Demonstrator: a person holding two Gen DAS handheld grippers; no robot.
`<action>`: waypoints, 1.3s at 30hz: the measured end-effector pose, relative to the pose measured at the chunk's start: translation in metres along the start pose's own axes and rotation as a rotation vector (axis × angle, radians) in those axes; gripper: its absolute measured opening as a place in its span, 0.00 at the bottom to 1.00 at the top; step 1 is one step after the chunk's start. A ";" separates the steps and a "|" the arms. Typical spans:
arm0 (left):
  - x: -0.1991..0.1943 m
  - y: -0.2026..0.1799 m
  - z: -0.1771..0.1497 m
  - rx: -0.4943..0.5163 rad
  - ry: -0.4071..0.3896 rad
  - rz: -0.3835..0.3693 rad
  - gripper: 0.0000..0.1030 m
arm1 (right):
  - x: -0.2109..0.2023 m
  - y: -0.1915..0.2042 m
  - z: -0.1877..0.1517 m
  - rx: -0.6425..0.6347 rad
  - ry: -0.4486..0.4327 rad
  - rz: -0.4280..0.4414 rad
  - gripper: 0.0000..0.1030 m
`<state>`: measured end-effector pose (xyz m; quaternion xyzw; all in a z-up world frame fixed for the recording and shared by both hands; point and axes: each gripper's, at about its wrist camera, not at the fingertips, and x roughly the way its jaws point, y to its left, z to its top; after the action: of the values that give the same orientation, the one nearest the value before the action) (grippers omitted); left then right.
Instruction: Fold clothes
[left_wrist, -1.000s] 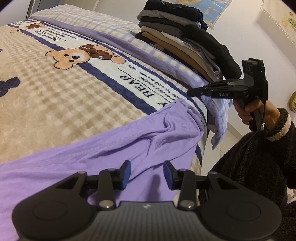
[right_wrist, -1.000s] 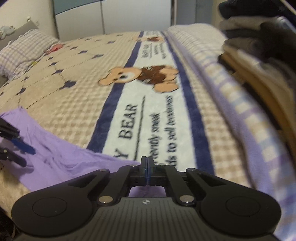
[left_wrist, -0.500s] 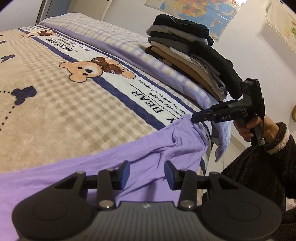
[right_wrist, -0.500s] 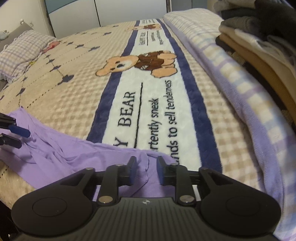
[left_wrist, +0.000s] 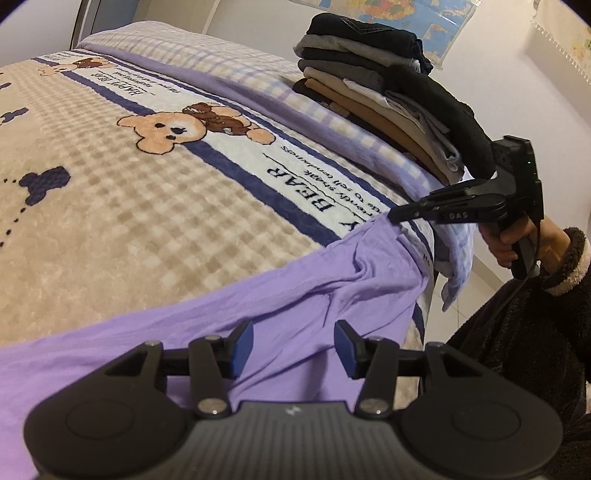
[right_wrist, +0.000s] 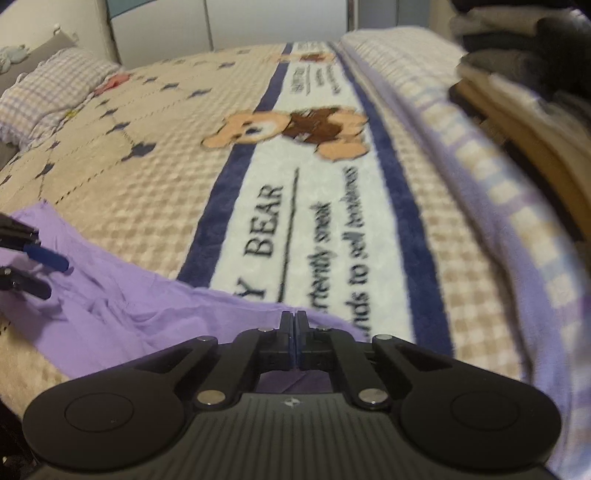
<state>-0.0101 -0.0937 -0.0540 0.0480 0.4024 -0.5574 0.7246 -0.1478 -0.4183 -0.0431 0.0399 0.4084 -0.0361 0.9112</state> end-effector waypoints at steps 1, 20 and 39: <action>-0.001 0.000 0.000 -0.001 -0.001 0.000 0.49 | -0.003 -0.003 0.000 0.008 -0.009 -0.017 0.01; -0.032 0.022 -0.002 -0.026 -0.031 0.105 0.57 | 0.002 -0.002 0.003 -0.053 0.009 -0.092 0.12; -0.038 0.054 -0.003 -0.048 -0.057 0.225 0.55 | 0.033 0.124 0.040 -0.323 -0.042 0.325 0.14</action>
<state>0.0317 -0.0422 -0.0521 0.0599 0.3871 -0.4637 0.7947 -0.0839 -0.2998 -0.0360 -0.0419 0.3780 0.1763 0.9079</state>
